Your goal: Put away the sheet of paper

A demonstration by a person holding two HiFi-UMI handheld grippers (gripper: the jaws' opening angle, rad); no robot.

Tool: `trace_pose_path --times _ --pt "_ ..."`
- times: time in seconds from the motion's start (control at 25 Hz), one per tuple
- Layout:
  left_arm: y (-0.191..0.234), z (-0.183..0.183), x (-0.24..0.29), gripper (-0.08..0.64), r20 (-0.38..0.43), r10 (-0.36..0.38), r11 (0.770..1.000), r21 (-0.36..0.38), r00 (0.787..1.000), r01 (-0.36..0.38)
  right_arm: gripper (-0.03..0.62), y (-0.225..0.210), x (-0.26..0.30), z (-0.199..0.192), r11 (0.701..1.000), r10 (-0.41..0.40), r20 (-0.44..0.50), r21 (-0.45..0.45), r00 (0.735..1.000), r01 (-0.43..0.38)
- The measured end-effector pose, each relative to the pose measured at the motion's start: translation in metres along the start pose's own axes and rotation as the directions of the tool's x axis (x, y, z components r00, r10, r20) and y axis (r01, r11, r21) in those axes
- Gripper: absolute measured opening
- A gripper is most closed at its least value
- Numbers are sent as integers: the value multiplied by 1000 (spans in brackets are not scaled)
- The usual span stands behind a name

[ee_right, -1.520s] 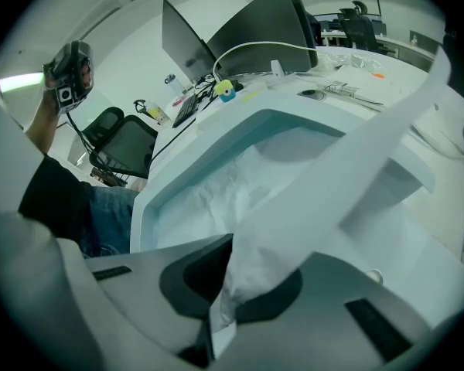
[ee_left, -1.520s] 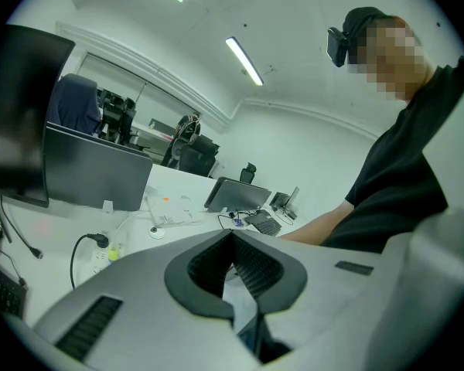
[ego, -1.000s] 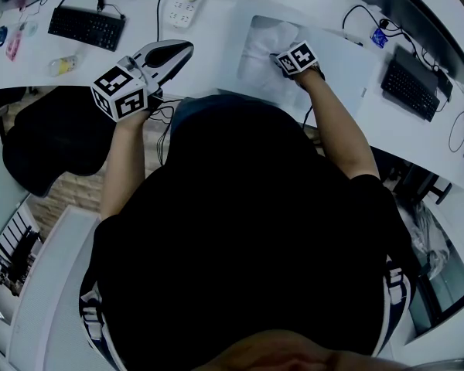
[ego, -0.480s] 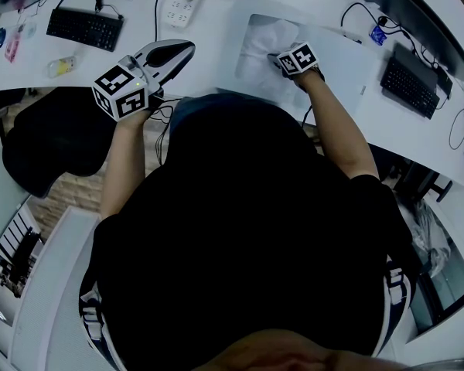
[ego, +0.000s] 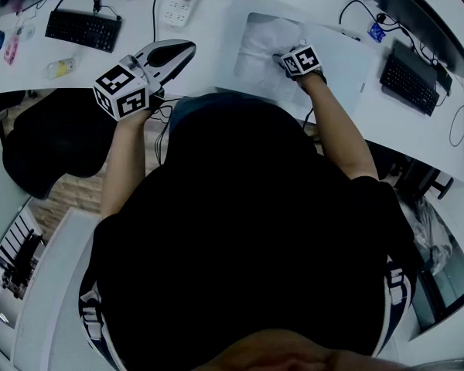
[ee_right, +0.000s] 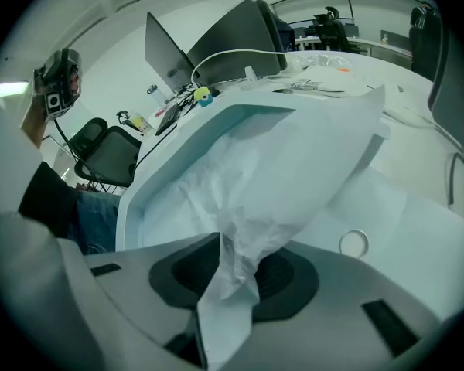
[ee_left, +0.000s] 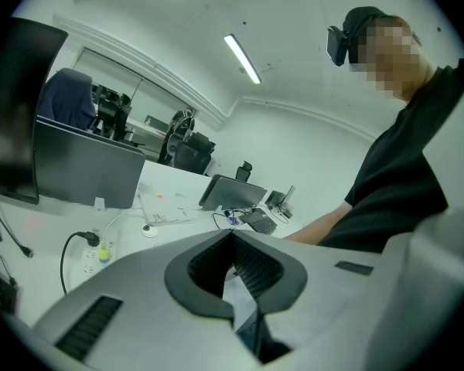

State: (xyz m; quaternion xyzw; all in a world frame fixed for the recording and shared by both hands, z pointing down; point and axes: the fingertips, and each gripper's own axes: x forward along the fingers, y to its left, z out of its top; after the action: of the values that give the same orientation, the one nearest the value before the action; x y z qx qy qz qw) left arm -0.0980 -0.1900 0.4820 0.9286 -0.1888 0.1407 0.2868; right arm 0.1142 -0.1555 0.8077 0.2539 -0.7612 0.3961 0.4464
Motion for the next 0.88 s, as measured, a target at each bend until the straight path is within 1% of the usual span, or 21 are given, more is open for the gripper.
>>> trace_pose_path --times 0.28,0.48,0.64,0.72,0.88 --pt "0 -1 3 20 -9 -13 1000 -5 1000 13 129 -10 -5 0 998 -18 36 54 999 16" --pt "2 -2 7 20 -19 -25 1000 -8 1000 25 129 -20 -8 -2 992 -53 69 118 996 45" --pt "2 -1 9 20 -26 -36 999 -9 999 36 127 -27 -9 -5 983 -70 90 175 994 53" --pt "2 -1 10 20 -31 -40 999 -9 999 40 127 -27 -9 -6 982 -77 90 180 993 60" --pt "4 -1 12 20 -38 -50 999 -9 998 49 127 -28 -12 -4 984 -111 92 150 989 97"
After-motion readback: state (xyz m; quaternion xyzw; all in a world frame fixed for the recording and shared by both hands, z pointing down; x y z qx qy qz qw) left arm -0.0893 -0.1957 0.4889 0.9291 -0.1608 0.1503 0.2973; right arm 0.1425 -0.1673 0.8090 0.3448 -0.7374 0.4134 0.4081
